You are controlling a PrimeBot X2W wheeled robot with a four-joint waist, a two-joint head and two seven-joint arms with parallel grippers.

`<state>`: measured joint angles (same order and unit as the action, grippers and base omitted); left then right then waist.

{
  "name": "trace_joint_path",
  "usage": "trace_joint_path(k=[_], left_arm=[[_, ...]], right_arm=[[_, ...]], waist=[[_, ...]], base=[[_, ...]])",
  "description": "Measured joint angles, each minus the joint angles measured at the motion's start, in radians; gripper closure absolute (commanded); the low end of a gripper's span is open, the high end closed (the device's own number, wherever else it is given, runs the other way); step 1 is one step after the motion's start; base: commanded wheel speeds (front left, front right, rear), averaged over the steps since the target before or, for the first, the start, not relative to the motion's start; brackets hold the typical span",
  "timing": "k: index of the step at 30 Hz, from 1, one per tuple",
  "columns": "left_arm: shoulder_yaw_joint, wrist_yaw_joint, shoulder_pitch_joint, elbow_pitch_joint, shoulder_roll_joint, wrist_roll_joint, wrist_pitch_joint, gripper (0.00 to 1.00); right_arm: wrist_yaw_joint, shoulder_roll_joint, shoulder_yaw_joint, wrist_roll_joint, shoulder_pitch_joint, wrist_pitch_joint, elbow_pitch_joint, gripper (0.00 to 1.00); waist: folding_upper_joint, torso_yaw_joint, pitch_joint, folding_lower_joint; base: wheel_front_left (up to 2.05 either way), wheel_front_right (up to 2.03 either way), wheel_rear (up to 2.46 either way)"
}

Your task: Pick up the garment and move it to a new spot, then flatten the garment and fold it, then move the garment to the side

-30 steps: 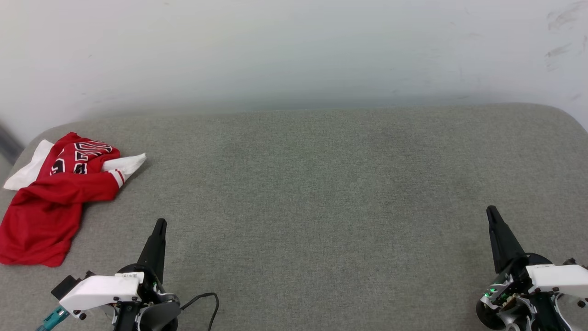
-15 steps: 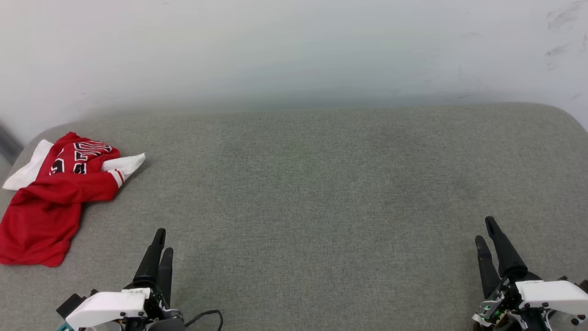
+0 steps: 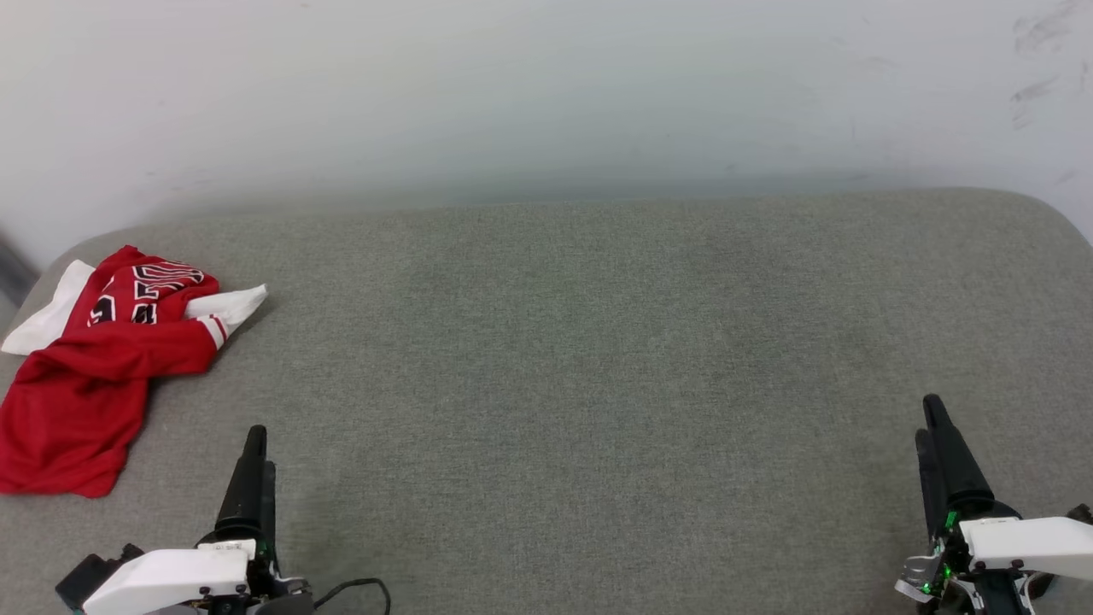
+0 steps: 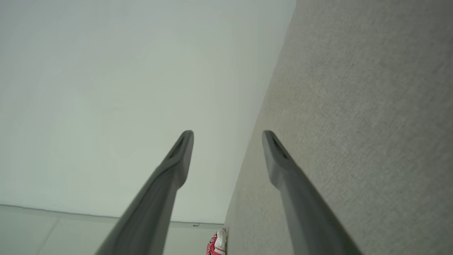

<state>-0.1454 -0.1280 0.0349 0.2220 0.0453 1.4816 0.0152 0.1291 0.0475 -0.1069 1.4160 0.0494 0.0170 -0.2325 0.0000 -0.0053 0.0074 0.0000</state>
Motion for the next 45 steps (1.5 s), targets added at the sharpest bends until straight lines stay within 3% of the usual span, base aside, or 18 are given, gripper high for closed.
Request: trace_joint_path(k=[17, 23, 30, 39, 45], left_arm=[[-0.083, 0.018, -0.007, -0.112, 0.0, -0.329, -0.064, 0.0], [-0.043, 0.073, -0.011, -0.202, 0.0, -0.473, -0.083, 0.0], [0.08, 0.152, -0.033, -0.28, 0.0, -0.697, -0.107, 0.0], [0.168, 0.194, -0.052, -0.304, 0.002, -0.869, -0.133, 0.0], [0.231, 0.255, -0.054, -0.312, 0.031, -0.98, -0.15, 0.0]], right_arm=[[0.0, 0.0, 0.011, -0.419, -0.001, -0.063, 0.121, 0.0], [0.0, 0.0, 0.036, -0.598, -0.001, -0.084, 0.172, 0.0], [0.0, 0.0, 0.062, -0.762, 0.001, -0.106, 0.218, 0.0], [0.0, 0.0, 0.091, -0.935, 0.001, -0.134, 0.237, 0.0], [0.0, 0.007, 0.109, -1.04, -0.001, -0.15, 0.24, 0.0]], waist=[[0.0001, -0.006, 0.008, 0.0], [0.0, -0.006, 0.015, 0.0], [0.0, -0.007, 0.02, 0.0001], [0.0, -0.012, 0.019, 0.0], [0.0, -0.015, 0.021, 0.0]], base=[[0.0, 0.0, 0.0], [0.0, 0.0, 0.0], [0.0, 0.0, 0.0], [0.0, 0.0, 0.0], [0.0, 0.0, 0.0]])
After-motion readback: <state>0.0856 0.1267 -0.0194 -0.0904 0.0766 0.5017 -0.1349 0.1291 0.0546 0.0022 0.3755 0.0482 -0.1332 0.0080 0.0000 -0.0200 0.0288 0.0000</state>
